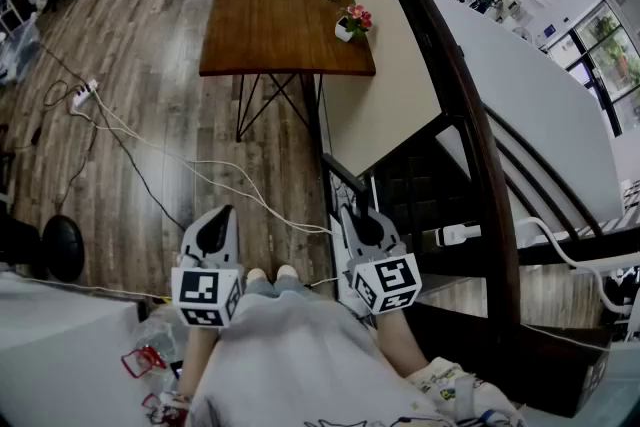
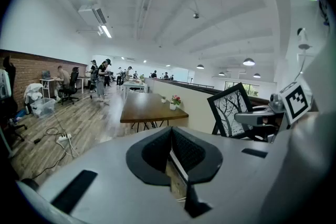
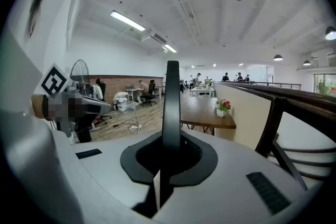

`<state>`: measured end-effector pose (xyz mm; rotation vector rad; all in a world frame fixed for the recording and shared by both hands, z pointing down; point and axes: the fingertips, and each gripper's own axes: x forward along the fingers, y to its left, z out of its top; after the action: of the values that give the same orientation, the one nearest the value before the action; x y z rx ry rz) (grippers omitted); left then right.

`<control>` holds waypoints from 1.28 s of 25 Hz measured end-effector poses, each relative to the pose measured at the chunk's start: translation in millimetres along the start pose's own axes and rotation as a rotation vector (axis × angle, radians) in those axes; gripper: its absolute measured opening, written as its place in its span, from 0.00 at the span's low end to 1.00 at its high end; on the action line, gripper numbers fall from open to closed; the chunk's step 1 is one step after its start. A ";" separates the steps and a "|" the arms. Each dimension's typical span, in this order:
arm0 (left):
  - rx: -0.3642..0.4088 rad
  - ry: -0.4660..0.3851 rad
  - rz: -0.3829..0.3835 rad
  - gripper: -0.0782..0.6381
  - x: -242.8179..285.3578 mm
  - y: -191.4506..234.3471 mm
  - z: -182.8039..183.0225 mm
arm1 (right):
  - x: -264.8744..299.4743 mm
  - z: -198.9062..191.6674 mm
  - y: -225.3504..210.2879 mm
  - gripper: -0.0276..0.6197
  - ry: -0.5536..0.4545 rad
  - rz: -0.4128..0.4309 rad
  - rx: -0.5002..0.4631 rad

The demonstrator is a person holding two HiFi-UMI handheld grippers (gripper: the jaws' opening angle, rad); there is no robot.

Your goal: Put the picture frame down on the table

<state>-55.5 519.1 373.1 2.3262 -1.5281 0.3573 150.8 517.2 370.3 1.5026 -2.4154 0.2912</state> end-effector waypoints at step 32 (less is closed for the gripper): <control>0.042 0.011 -0.023 0.12 162.5 99.6 65.2 | 178.9 17.5 -65.9 0.05 0.026 -0.021 0.089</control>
<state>-81.7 320.1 389.8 2.3682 -1.5021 0.3996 132.7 332.2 416.2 1.5506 -2.3940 0.4158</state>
